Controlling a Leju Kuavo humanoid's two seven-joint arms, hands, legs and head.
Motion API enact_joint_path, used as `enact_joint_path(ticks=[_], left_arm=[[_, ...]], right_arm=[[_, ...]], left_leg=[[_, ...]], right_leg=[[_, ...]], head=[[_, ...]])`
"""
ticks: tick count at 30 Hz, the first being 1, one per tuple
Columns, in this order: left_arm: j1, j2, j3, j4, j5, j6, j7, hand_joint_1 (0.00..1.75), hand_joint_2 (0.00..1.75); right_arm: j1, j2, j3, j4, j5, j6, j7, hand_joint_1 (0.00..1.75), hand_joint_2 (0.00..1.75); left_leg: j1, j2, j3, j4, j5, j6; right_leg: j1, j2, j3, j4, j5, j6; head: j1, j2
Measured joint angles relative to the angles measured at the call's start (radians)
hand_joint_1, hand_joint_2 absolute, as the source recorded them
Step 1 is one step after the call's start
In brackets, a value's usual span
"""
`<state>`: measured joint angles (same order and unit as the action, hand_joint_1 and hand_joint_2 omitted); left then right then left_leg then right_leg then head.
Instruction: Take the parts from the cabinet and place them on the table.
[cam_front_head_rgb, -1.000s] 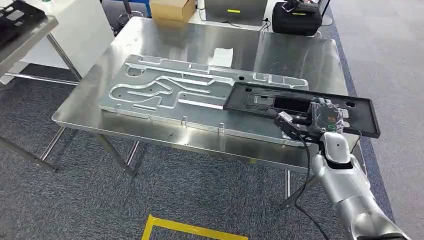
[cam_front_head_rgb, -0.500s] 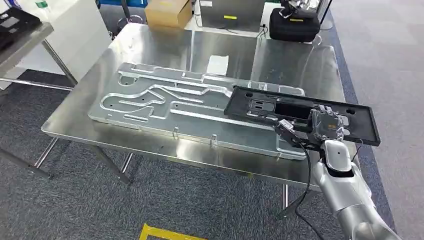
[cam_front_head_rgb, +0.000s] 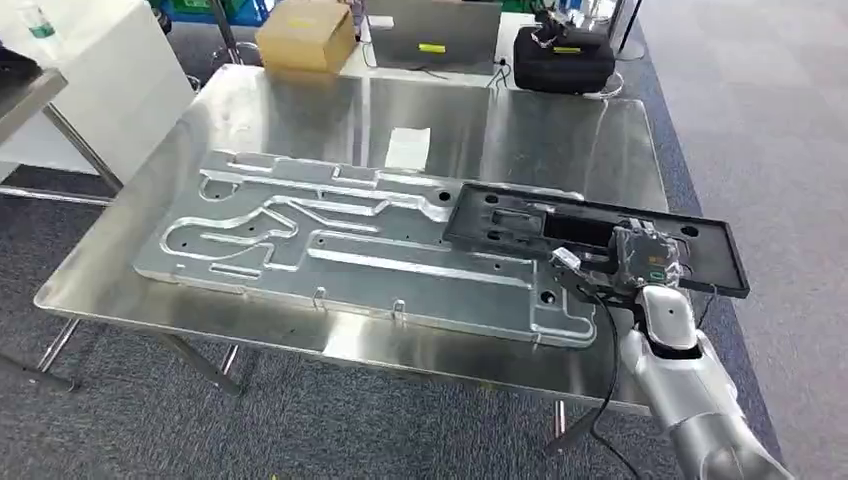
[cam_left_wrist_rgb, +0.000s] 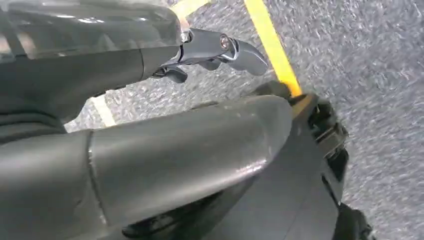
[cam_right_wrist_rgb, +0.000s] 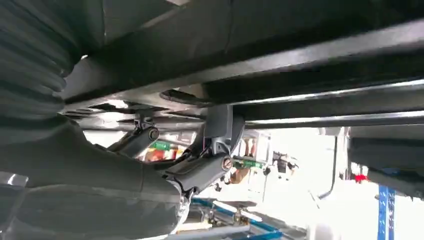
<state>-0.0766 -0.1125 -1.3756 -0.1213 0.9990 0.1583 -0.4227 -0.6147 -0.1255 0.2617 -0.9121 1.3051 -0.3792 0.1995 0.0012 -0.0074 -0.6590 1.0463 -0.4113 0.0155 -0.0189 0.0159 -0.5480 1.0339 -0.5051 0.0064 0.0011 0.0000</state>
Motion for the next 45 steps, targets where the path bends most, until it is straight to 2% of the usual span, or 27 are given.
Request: enact_joint_path(ticks=[1,2,3,5,6,10,15,32,45], left_arm=[[0.002,0.000,0.000,0.000,0.004,0.001,0.000,0.00,0.00],[0.005,-0.002,0.000,0.000,0.010,0.001,-0.001,0.00,0.00],[0.003,-0.002,0.000,0.000,0.017,0.001,-0.003,0.00,0.00],[-0.001,-0.002,0.000,0.000,0.022,0.003,-0.006,0.00,0.00],[-0.001,-0.001,0.000,0.000,0.027,0.003,-0.008,0.00,0.00],[-0.001,-0.002,0.000,0.000,0.028,0.004,-0.009,0.00,0.00],[-0.008,-0.002,-0.008,0.000,0.013,0.008,-0.002,0.00,0.00],[-0.018,-0.002,-0.045,0.000,-0.003,-0.006,0.003,0.00,0.00],[-0.017,-0.002,-0.047,-0.001,0.000,-0.014,-0.031,0.00,0.00]], right_arm=[[0.008,0.000,-0.001,-0.004,-0.002,0.000,0.001,1.75,1.75],[0.014,0.000,-0.003,-0.010,-0.003,-0.001,0.003,1.75,1.75],[0.020,0.000,-0.006,-0.017,-0.003,-0.002,0.005,1.75,1.75],[0.036,-0.002,-0.015,-0.029,-0.004,-0.003,0.005,1.75,1.75],[0.041,-0.003,-0.019,-0.034,-0.003,-0.004,0.005,1.75,1.75],[0.049,-0.002,-0.023,-0.040,-0.010,0.000,-0.011,1.75,1.75],[0.003,0.055,-0.016,-0.005,-0.032,0.055,-0.044,1.75,1.75],[-0.128,0.225,0.103,0.180,-0.044,0.102,-0.038,1.75,1.75],[-0.136,0.234,0.112,0.219,-0.078,0.071,-0.042,1.75,1.75]], left_leg=[[0.000,0.000,0.003,-0.003,0.014,-0.001],[0.006,-0.001,0.006,-0.011,0.023,-0.016],[0.003,0.000,0.006,-0.010,0.021,-0.017],[0.001,-0.002,0.006,-0.011,0.018,-0.010],[0.001,-0.003,0.008,-0.011,0.015,-0.006],[0.000,-0.002,0.009,-0.011,0.011,0.000],[-0.001,-0.001,0.009,-0.011,0.011,0.003],[0.002,0.000,0.014,-0.012,0.014,0.004],[0.002,0.000,0.014,-0.012,0.014,0.004]], right_leg=[[-0.001,0.001,0.002,-0.004,-0.005,0.006],[0.004,0.000,0.005,0.001,-0.011,-0.005],[0.002,0.000,0.007,-0.004,-0.005,-0.017],[0.000,-0.002,0.012,-0.014,-0.008,-0.008],[0.000,-0.004,0.016,-0.019,-0.008,-0.007],[0.000,-0.004,0.023,-0.027,-0.008,-0.006],[-0.001,-0.003,0.024,-0.031,-0.005,0.013],[0.003,-0.004,0.026,-0.029,-0.005,0.014],[0.003,-0.004,0.026,-0.030,-0.006,0.013]], head=[[0.000,0.000],[0.001,0.000],[0.000,0.000],[0.001,0.000],[0.001,0.000],[0.001,0.000],[0.001,0.000],[0.001,0.000],[0.001,0.000]])
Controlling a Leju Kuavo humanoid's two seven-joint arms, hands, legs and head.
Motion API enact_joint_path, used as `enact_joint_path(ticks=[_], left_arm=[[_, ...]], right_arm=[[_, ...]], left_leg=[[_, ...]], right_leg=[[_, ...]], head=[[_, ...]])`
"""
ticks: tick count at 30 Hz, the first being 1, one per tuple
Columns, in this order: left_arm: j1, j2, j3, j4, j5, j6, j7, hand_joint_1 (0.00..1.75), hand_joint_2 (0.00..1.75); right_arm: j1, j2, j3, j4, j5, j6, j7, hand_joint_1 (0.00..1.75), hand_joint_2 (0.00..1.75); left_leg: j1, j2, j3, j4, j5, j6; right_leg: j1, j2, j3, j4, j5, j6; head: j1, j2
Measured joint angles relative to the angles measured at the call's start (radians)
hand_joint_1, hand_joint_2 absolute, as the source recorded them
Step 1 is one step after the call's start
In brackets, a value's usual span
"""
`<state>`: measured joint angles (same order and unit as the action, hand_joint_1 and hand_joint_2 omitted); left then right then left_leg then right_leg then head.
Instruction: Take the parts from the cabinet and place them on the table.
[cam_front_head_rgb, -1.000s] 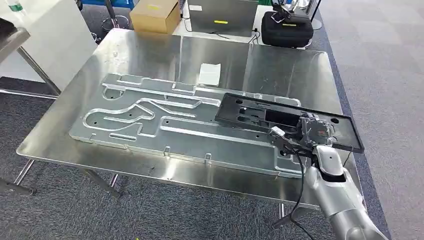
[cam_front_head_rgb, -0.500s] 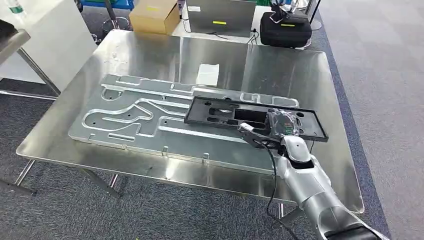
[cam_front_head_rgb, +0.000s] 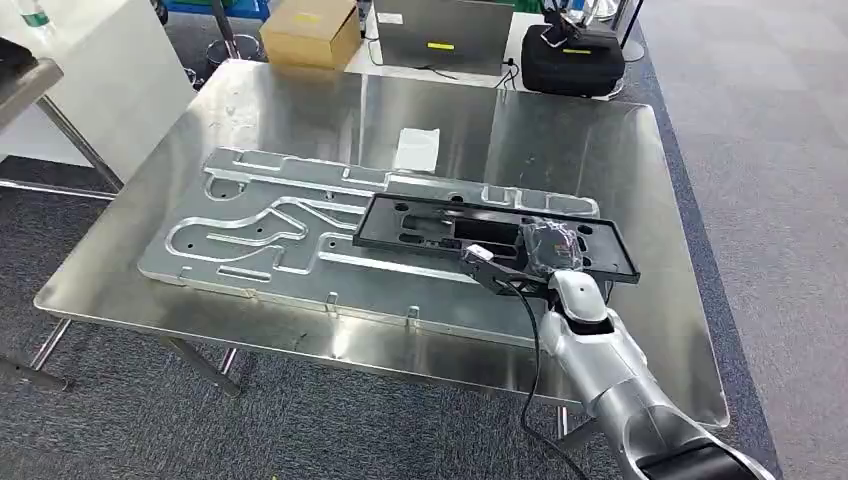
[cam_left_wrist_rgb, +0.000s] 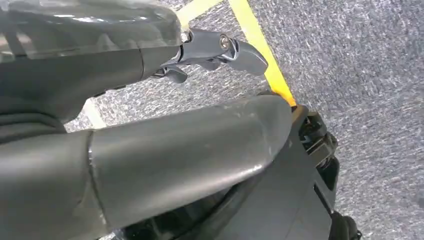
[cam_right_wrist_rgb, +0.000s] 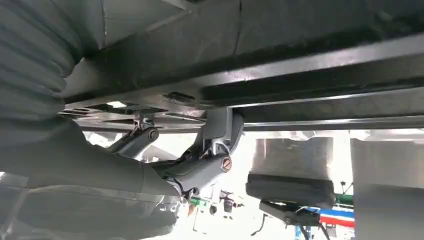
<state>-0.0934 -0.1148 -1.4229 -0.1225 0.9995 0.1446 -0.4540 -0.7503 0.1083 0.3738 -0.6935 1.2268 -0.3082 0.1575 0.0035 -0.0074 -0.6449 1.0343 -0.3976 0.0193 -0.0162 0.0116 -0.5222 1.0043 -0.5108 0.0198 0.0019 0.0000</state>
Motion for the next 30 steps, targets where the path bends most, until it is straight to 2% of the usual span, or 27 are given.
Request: enact_joint_path(ticks=[2,3,12,30], left_arm=[[0.000,0.000,0.000,0.000,-0.003,-0.002,-0.002,0.00,0.00],[0.000,0.000,-0.001,0.000,-0.005,-0.004,-0.003,0.00,1.75],[0.000,-0.002,-0.025,-0.001,-0.027,0.016,-0.002,0.00,1.75],[0.000,-0.002,-0.044,-0.004,-0.024,0.004,-0.006,0.00,1.75]], right_arm=[[0.002,-0.002,0.000,0.006,-0.002,-0.010,-0.003,1.75,1.75],[0.002,-0.003,0.000,0.010,-0.003,-0.016,-0.004,0.00,0.00],[-0.003,-0.021,-0.001,0.039,-0.016,-0.049,-0.006,0.00,0.00],[0.012,-0.066,-0.027,0.077,-0.051,-0.077,-0.045,0.00,0.00]], left_leg=[[0.000,0.000,0.000,0.000,0.000,0.000],[0.000,0.000,0.000,0.000,0.000,0.000],[0.000,0.000,0.001,0.000,0.000,0.000],[0.000,0.000,0.001,0.000,-0.001,-0.001]], right_leg=[[0.000,0.000,0.000,0.000,0.000,0.000],[0.000,0.000,0.000,0.000,0.000,0.000],[0.000,0.000,0.001,0.000,0.000,0.000],[0.000,0.000,0.000,0.000,-0.001,0.000]], head=[[0.000,0.000],[0.000,0.000],[0.000,0.000],[0.000,0.000]])
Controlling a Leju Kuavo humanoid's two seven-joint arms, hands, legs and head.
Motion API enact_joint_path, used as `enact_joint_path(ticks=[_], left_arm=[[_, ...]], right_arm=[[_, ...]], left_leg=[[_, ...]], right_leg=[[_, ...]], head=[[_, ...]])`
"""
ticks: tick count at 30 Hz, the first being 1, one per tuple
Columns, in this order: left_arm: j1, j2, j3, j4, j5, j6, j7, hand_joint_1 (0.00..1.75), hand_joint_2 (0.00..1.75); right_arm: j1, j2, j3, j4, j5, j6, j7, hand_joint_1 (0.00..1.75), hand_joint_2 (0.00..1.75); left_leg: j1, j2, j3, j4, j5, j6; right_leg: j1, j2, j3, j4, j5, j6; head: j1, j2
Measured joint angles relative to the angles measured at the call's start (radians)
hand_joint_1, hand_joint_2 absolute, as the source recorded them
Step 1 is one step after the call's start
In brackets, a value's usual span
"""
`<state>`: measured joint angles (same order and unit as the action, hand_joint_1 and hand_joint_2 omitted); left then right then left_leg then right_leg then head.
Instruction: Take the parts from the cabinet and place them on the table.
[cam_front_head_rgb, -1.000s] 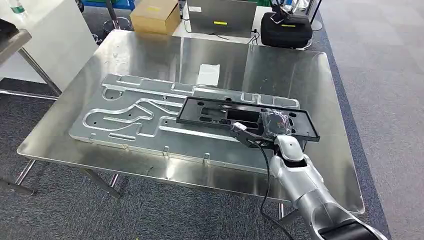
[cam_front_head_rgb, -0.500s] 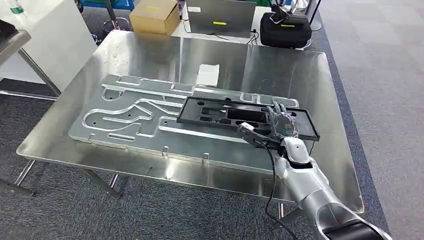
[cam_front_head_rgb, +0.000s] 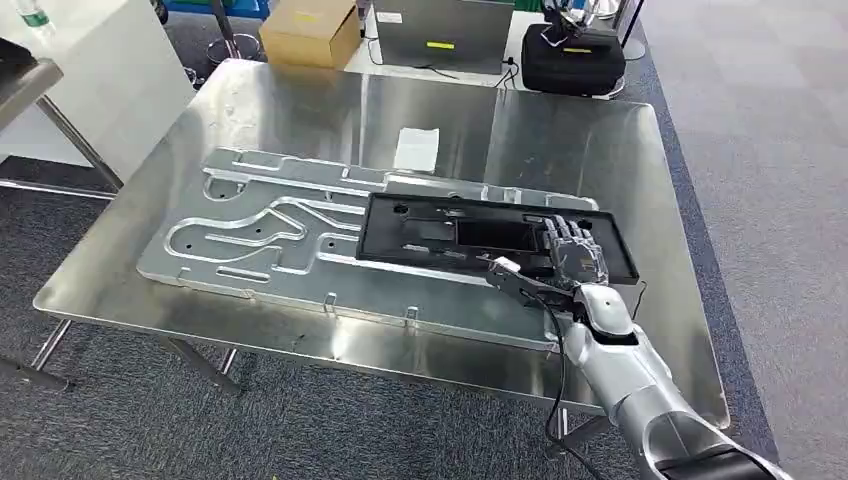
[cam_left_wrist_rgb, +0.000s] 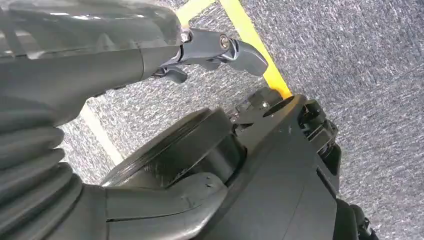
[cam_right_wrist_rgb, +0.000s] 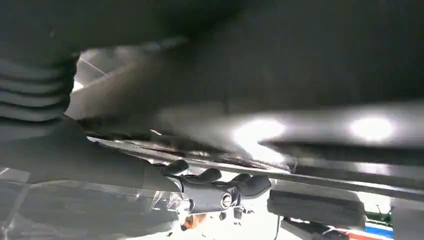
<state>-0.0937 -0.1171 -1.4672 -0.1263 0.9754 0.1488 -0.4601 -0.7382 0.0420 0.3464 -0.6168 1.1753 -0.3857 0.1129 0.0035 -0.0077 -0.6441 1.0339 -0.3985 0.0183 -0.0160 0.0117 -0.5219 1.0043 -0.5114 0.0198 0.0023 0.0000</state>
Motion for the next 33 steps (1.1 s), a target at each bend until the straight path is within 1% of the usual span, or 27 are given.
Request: enact_joint_path(ticks=[6,7,11,16,17,18,19,20,21,22,23,24,25,26,27,28,29,30,31,32,33], left_arm=[[0.000,0.000,-0.003,0.000,0.005,-0.008,-0.006,0.00,1.75],[0.000,0.000,-0.003,0.000,0.006,-0.012,-0.010,0.00,0.00],[0.002,0.000,-0.002,-0.001,0.038,-0.036,-0.029,0.00,0.00],[0.002,0.000,0.003,-0.001,0.061,-0.047,-0.047,0.00,0.00],[0.002,0.000,0.005,-0.001,0.063,-0.044,-0.050,0.00,0.00],[0.003,0.001,0.006,-0.001,0.070,-0.043,-0.053,0.00,0.00],[0.004,0.000,0.007,-0.001,0.076,-0.042,-0.055,0.00,0.00],[0.005,0.000,0.009,-0.001,0.081,-0.041,-0.057,0.00,0.00],[0.005,0.000,0.012,-0.001,0.086,-0.040,-0.057,0.00,0.00],[0.006,0.000,0.016,-0.001,0.094,-0.037,-0.057,0.00,0.00],[0.007,0.000,0.021,-0.001,0.099,-0.036,-0.056,0.00,0.00],[0.007,0.000,0.023,-0.001,0.105,-0.036,-0.056,0.00,0.00],[0.008,0.000,0.024,-0.001,0.109,-0.037,-0.056,0.00,0.00],[0.011,0.000,0.025,-0.001,0.111,-0.037,-0.056,0.00,0.00],[0.013,0.000,0.026,-0.001,0.111,-0.038,-0.056,0.00,0.00],[0.013,0.000,0.027,-0.001,0.112,-0.039,-0.057,0.00,0.00],[0.012,0.000,0.029,-0.001,0.113,-0.041,-0.058,0.00,0.00],[0.012,0.001,0.029,-0.001,0.114,-0.041,-0.059,0.00,0.00],[0.012,0.001,0.030,-0.001,0.117,-0.042,-0.063,0.00,0.00],[0.012,0.001,0.031,-0.001,0.122,-0.043,-0.065,0.00,0.00],[0.015,0.001,0.032,-0.001,0.124,-0.043,-0.066,0.00,0.00]], right_arm=[[0.004,-0.011,-0.008,0.011,-0.007,-0.014,-0.003,0.00,0.00],[0.006,-0.013,-0.011,0.013,-0.010,-0.020,-0.009,0.00,0.00],[0.013,-0.030,-0.031,0.016,-0.025,-0.031,-0.030,0.00,0.00],[0.027,-0.053,-0.045,-0.012,-0.027,-0.028,-0.035,0.00,0.00],[0.033,-0.058,-0.048,-0.033,-0.034,-0.029,-0.038,0.00,0.00],[0.040,-0.058,-0.050,-0.059,-0.044,-0.028,-0.040,0.00,0.00],[0.048,-0.068,-0.052,-0.099,-0.060,-0.020,-0.042,0.00,0.00],[0.054,-0.087,-0.055,-0.144,-0.081,-0.007,-0.044,0.00,0.00],[0.054,-0.095,-0.056,-0.182,-0.102,0.013,-0.049,0.00,0.00],[0.056,-0.106,-0.058,-0.229,-0.128,0.031,-0.052,0.00,0.00],[0.066,-0.120,-0.061,-0.283,-0.148,0.051,-0.052,0.00,0.00],[0.078,-0.131,-0.063,-0.321,-0.154,0.066,-0.051,0.00,0.00],[0.088,-0.145,-0.064,-0.359,-0.159,0.078,-0.048,0.00,0.00],[0.095,-0.155,-0.065,-0.393,-0.161,0.085,-0.048,0.00,0.00],[0.098,-0.161,-0.066,-0.413,-0.162,0.087,-0.047,0.00,0.00],[0.099,-0.167,-0.067,-0.438,-0.163,0.090,-0.047,0.00,0.00],[0.102,-0.173,-0.067,-0.460,-0.163,0.090,-0.046,0.00,0.00],[0.108,-0.175,-0.067,-0.470,-0.163,0.090,-0.043,0.00,0.00],[0.118,-0.179,-0.067,-0.483,-0.161,0.090,-0.039,0.00,0.00],[0.126,-0.183,-0.067,-0.491,-0.161,0.086,-0.037,0.00,0.00],[0.138,-0.183,-0.067,-0.499,-0.160,0.083,-0.037,0.00,0.00]], left_leg=[[0.000,0.000,0.000,0.000,0.000,0.000],[0.000,0.000,0.000,0.000,0.000,0.000],[-0.001,-0.001,-0.001,0.000,0.000,0.000],[-0.001,-0.001,-0.001,0.000,0.000,0.000],[-0.012,-0.001,-0.003,0.007,-0.007,0.008],[-0.008,-0.005,0.001,-0.002,0.002,0.022],[-0.003,-0.001,0.015,-0.030,0.015,0.026],[0.003,0.002,0.026,-0.049,0.025,0.026],[0.004,0.003,0.030,-0.063,0.032,0.031],[0.004,0.005,0.027,-0.064,0.034,0.033],[0.003,0.005,0.024,-0.063,0.034,0.033],[0.003,0.005,0.023,-0.062,0.034,0.033],[0.004,0.004,0.021,-0.060,0.035,0.032],[0.006,0.004,0.018,-0.055,0.035,0.029],[0.010,0.004,0.013,-0.047,0.034,0.024],[0.014,0.004,0.006,-0.036,0.031,0.016],[0.015,0.004,-0.003,-0.021,0.027,0.005],[0.014,0.000,-0.010,-0.017,0.028,-0.005],[0.013,-0.001,-0.009,-0.011,0.029,-0.012],[0.010,-0.003,-0.014,-0.007,0.034,-0.019],[0.012,-0.004,-0.016,-0.012,0.042,-0.028]], right_leg=[[0.000,0.000,0.000,0.000,0.000,0.000],[-0.001,0.000,0.000,0.000,0.000,0.000],[-0.001,-0.001,0.000,0.000,0.000,0.000],[-0.001,-0.001,0.000,0.000,0.000,0.000],[-0.008,-0.002,0.004,-0.012,0.006,0.009],[-0.008,-0.003,0.007,-0.018,0.010,0.016],[0.000,-0.001,0.014,-0.024,0.011,0.021],[-0.004,-0.003,0.011,-0.012,-0.004,0.019],[-0.004,-0.005,-0.009,0.030,-0.040,0.019],[-0.004,-0.005,-0.044,0.101,-0.083,0.019],[-0.006,-0.005,-0.083,0.184,-0.121,0.020],[-0.008,-0.005,-0.110,0.241,-0.139,0.023],[-0.011,-0.005,-0.123,0.265,-0.133,0.026],[-0.016,-0.006,-0.113,0.240,-0.098,0.031],[-0.022,-0.007,-0.085,0.179,-0.054,0.035],[-0.028,-0.009,-0.040,0.088,-0.008,0.042],[-0.035,-0.012,0.000,0.005,0.003,0.048],[-0.018,-0.001,-0.004,0.027,0.007,0.037],[-0.019,0.003,-0.019,0.034,0.018,0.019],[-0.019,0.003,-0.019,0.023,0.006,0.013],[-0.014,0.003,-0.026,0.032,0.011,0.005]], head=[[0.000,0.000],[0.000,0.000],[0.000,0.000],[-0.001,0.000],[0.000,0.000],[-0.003,0.000],[-0.003,0.000],[0.001,0.000],[0.005,0.000],[0.004,0.000],[0.005,0.000],[0.005,0.000],[0.005,0.000],[0.005,0.000],[0.005,0.000],[0.005,0.000],[0.005,0.000],[0.005,0.000],[0.005,0.000],[0.005,0.000],[0.002,0.000]])
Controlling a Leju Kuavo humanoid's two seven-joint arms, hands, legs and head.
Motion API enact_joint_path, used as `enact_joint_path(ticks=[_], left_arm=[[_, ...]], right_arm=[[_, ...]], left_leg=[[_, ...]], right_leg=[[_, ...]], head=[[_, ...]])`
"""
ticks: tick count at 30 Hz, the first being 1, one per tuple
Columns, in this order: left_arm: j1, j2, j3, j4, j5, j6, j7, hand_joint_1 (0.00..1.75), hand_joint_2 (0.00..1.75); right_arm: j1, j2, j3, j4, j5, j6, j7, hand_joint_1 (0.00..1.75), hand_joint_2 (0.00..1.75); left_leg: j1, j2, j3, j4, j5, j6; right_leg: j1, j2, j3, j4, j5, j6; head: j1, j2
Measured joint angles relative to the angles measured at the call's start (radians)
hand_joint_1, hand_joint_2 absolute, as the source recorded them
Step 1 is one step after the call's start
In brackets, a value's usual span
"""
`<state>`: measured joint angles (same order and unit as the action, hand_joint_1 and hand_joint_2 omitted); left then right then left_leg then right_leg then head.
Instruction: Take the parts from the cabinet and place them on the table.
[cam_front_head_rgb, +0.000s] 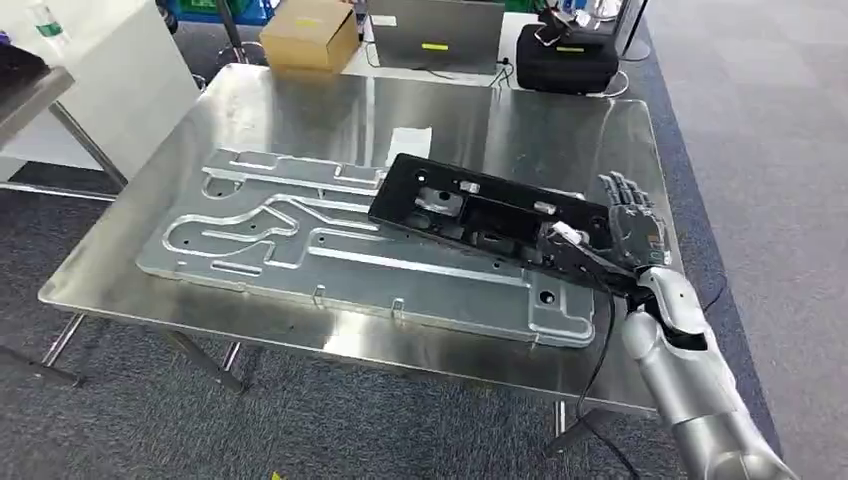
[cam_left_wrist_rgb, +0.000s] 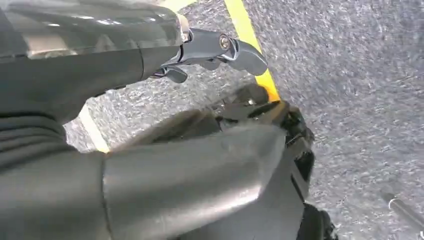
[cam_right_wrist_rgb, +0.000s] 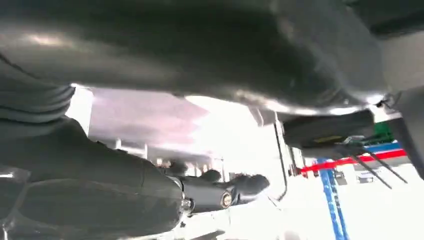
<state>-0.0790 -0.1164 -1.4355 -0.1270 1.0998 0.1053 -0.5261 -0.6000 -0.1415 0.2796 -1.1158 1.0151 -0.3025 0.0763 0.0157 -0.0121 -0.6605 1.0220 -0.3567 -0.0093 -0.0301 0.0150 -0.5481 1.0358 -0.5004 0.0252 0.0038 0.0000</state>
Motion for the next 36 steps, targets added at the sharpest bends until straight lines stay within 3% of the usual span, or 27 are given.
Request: enact_joint_path(ticks=[1,2,3,5,6,7,9,11,12,13,15,16,17,18,19,21,22,23,24,26,27,28,31,32,33,34,36], left_arm=[[0.003,0.000,0.001,0.000,0.002,0.000,0.000,0.00,0.00],[0.005,0.000,0.003,0.000,0.002,-0.001,-0.001,0.00,0.00],[0.005,0.000,0.005,0.000,0.003,-0.001,-0.002,0.00,0.00],[0.004,0.000,0.010,0.000,0.003,-0.001,-0.002,0.00,0.00],[0.004,0.000,0.011,0.000,0.003,-0.001,-0.002,0.00,0.00],[0.004,0.000,0.013,0.000,0.003,-0.001,-0.002,0.00,0.00],[0.004,0.000,0.014,0.000,0.005,-0.002,-0.003,0.00,0.00],[0.002,0.000,0.015,0.000,0.005,-0.003,-0.004,0.00,0.00],[-0.003,0.003,0.015,0.000,0.006,-0.004,-0.004,0.00,0.00],[-0.003,0.003,0.016,0.000,0.008,-0.005,-0.005,0.00,0.00],[-0.002,0.003,0.017,0.000,0.020,-0.008,-0.005,0.00,0.00],[-0.001,0.003,0.019,0.000,0.026,-0.008,-0.005,0.00,0.00],[0.000,0.002,0.022,0.000,0.033,-0.007,-0.005,0.00,0.00],[-0.001,0.002,0.025,0.000,0.040,-0.006,-0.005,0.00,0.00],[0.000,0.003,0.027,0.000,0.046,-0.003,-0.005,0.00,0.00],[0.005,0.003,0.036,0.000,0.061,0.003,-0.009,0.00,0.00],[0.006,0.003,0.040,0.000,0.061,0.005,-0.011,0.00,0.00],[0.008,0.003,0.040,0.000,0.062,0.005,-0.013,0.00,0.00],[0.008,0.003,0.041,0.000,0.063,0.006,-0.014,0.00,0.00],[0.007,0.002,0.043,0.000,0.073,0.011,-0.017,0.00,0.00],[0.006,0.002,0.045,0.000,0.078,0.015,-0.019,0.00,0.00],[0.006,0.000,0.048,0.000,0.084,0.022,-0.023,0.00,0.00],[0.010,-0.004,0.055,0.000,0.103,0.031,-0.026,0.00,0.00],[0.017,-0.004,0.059,0.001,0.108,0.034,-0.025,0.00,0.00],[0.019,-0.004,0.064,0.002,0.114,0.035,-0.025,0.00,0.00],[0.021,-0.004,0.065,0.002,0.114,0.035,-0.024,0.00,0.00],[0.020,-0.004,0.066,0.002,0.114,0.035,-0.022,0.00,0.00]], right_arm=[[0.012,0.000,0.000,-0.008,0.000,-0.004,0.001,0.00,0.00],[0.018,0.000,0.000,-0.013,0.000,-0.008,0.000,0.00,0.00],[0.026,0.000,0.000,-0.019,0.000,-0.010,0.001,0.00,0.00],[0.039,-0.003,0.000,-0.028,-0.001,-0.011,0.000,0.00,0.00],[0.044,-0.005,0.000,-0.028,0.000,-0.011,0.000,0.00,0.00],[0.050,-0.005,0.000,-0.028,0.000,-0.011,0.000,0.00,0.00],[0.061,-0.007,0.000,-0.036,0.000,-0.011,0.000,0.00,0.00],[0.063,-0.010,0.000,-0.045,0.000,-0.011,0.000,0.00,0.00],[0.065,-0.010,0.000,-0.052,0.000,-0.010,0.000,0.00,0.00],[0.066,-0.012,0.000,-0.055,0.000,-0.010,0.000,0.00,0.00],[0.073,-0.015,-0.001,-0.057,0.000,-0.013,0.000,0.00,0.00],[0.081,-0.015,-0.001,-0.062,0.000,-0.016,-0.001,0.00,0.00],[0.090,-0.017,-0.002,-0.068,-0.001,-0.023,-0.005,0.00,0.00],[0.102,-0.020,-0.004,-0.076,-0.005,-0.031,-0.008,0.00,0.00],[0.119,-0.025,-0.009,-0.090,-0.011,-0.039,-0.015,0.00,0.00],[0.165,-0.030,-0.019,-0.127,-0.025,-0.056,-0.028,0.00,0.00],[0.192,-0.031,-0.022,-0.147,-0.028,-0.061,-0.033,0.00,0.00],[0.218,-0.031,-0.025,-0.164,-0.029,-0.063,-0.037,0.00,0.00],[0.235,-0.031,-0.028,-0.177,-0.030,-0.064,-0.038,0.00,0.00],[0.259,-0.031,-0.036,-0.208,-0.043,-0.070,-0.056,0.00,0.00],[0.273,-0.031,-0.040,-0.228,-0.048,-0.076,-0.073,0.00,0.00],[0.303,-0.026,-0.043,-0.264,-0.056,-0.086,-0.096,0.00,0.00],[0.450,0.005,-0.042,-0.367,-0.064,-0.129,-0.161,0.00,0.00],[0.502,0.024,-0.036,-0.396,-0.061,-0.146,-0.177,0.00,0.00],[0.543,0.044,-0.025,-0.423,-0.057,-0.164,-0.188,0.00,0.00],[0.582,0.059,-0.015,-0.444,-0.056,-0.178,-0.193,0.00,0.00],[0.644,0.081,0.002,-0.468,-0.061,-0.194,-0.195,0.00,0.00]], left_leg=[[0.002,-0.001,-0.004,0.001,0.004,-0.006],[0.005,0.002,-0.013,0.015,-0.020,-0.010],[0.006,0.007,-0.030,0.054,-0.071,-0.012],[0.006,0.007,-0.075,0.210,-0.185,-0.016],[0.006,0.007,-0.091,0.280,-0.218,-0.017],[0.006,0.006,-0.090,0.320,-0.227,-0.015],[0.003,0.006,-0.022,0.262,-0.184,-0.005],[-0.008,0.006,0.106,0.086,-0.138,0.018],[-0.013,0.007,0.150,0.006,-0.167,0.032],[-0.015,0.007,0.158,-0.002,-0.156,0.023],[-0.023,0.006,0.149,-0.005,-0.148,0.026],[-0.024,0.006,0.147,-0.013,-0.138,0.033],[-0.010,0.011,0.148,-0.031,-0.117,0.044],[-0.014,0.014,0.141,-0.036,-0.105,0.052],[-0.014,0.014,0.126,-0.035,-0.094,0.059],[-0.017,0.014,0.099,-0.034,-0.075,0.059],[-0.017,0.014,0.086,-0.032,-0.067,0.059],[-0.017,0.014,0.072,-0.028,-0.059,0.057],[-0.017,0.014,0.058,-0.023,-0.052,0.055],[-0.016,0.015,0.029,-0.007,-0.042,0.048],[-0.016,0.016,0.019,0.004,-0.039,0.043],[-0.021,0.014,0.011,0.011,-0.036,0.038],[-0.014,0.007,0.014,0.005,-0.016,0.018],[-0.017,0.001,0.012,0.006,-0.012,0.010],[-0.012,0.003,0.001,0.027,-0.053,0.004],[-0.011,0.005,-0.015,0.075,-0.119,-0.001],[-0.006,0.006,-0.042,0.213,-0.233,-0.009]], right_leg=[[-0.007,-0.001,-0.008,-0.002,0.008,-0.012],[-0.007,-0.006,-0.015,-0.003,0.016,-0.025],[-0.006,-0.006,-0.024,-0.003,0.023,-0.032],[-0.002,-0.009,-0.046,-0.002,0.039,-0.038],[0.002,-0.010,-0.057,-0.002,0.047,-0.040],[0.006,-0.010,-0.069,-0.001,0.055,-0.041],[0.011,-0.011,-0.087,0.001,0.069,-0.040],[0.016,-0.010,-0.099,0.001,0.082,-0.038],[0.017,-0.012,-0.103,0.001,0.088,-0.033],[0.015,-0.012,-0.102,-0.002,0.095,-0.026],[0.008,-0.015,-0.100,-0.007,0.108,-0.012],[0.009,-0.015,-0.098,-0.013,0.116,-0.004],[0.009,-0.015,-0.101,-0.011,0.111,0.000],[0.008,-0.014,-0.113,0.011,0.068,0.001],[0.008,-0.014,-0.135,0.072,0.002,0.003],[0.008,-0.014,-0.178,0.224,-0.092,0.010],[0.008,-0.014,-0.187,0.275,-0.102,0.012],[0.007,-0.014,-0.177,0.287,-0.086,0.014],[0.007,-0.015,-0.149,0.259,-0.053,0.014],[0.006,-0.015,-0.040,0.113,0.002,0.012],[0.007,-0.015,0.023,0.026,-0.018,0.007],[0.015,-0.014,0.047,-0.022,-0.037,-0.002],[0.024,-0.016,0.041,-0.019,-0.025,-0.021],[0.014,-0.019,0.034,-0.029,-0.012,-0.033],[0.013,-0.026,0.026,-0.029,-0.001,-0.041],[0.012,-0.025,0.012,-0.029,0.010,-0.051],[0.013,-0.026,-0.016,-0.028,0.031,-0.052]], head=[[0.002,0.000],[0.000,0.000],[-0.005,0.000],[-0.008,0.000],[-0.009,0.000],[-0.009,0.000],[-0.008,0.000],[-0.010,0.000],[-0.009,0.000],[-0.007,0.000],[-0.013,0.000],[-0.012,0.000],[-0.012,0.000],[-0.011,0.000],[-0.008,0.000],[-0.008,0.000],[-0.008,0.000],[-0.008,0.000],[-0.007,0.000],[-0.008,0.000],[-0.008,0.000],[-0.010,0.000],[-0.007,0.000],[-0.005,0.000],[-0.006,0.000],[-0.014,0.000],[-0.018,0.000]])
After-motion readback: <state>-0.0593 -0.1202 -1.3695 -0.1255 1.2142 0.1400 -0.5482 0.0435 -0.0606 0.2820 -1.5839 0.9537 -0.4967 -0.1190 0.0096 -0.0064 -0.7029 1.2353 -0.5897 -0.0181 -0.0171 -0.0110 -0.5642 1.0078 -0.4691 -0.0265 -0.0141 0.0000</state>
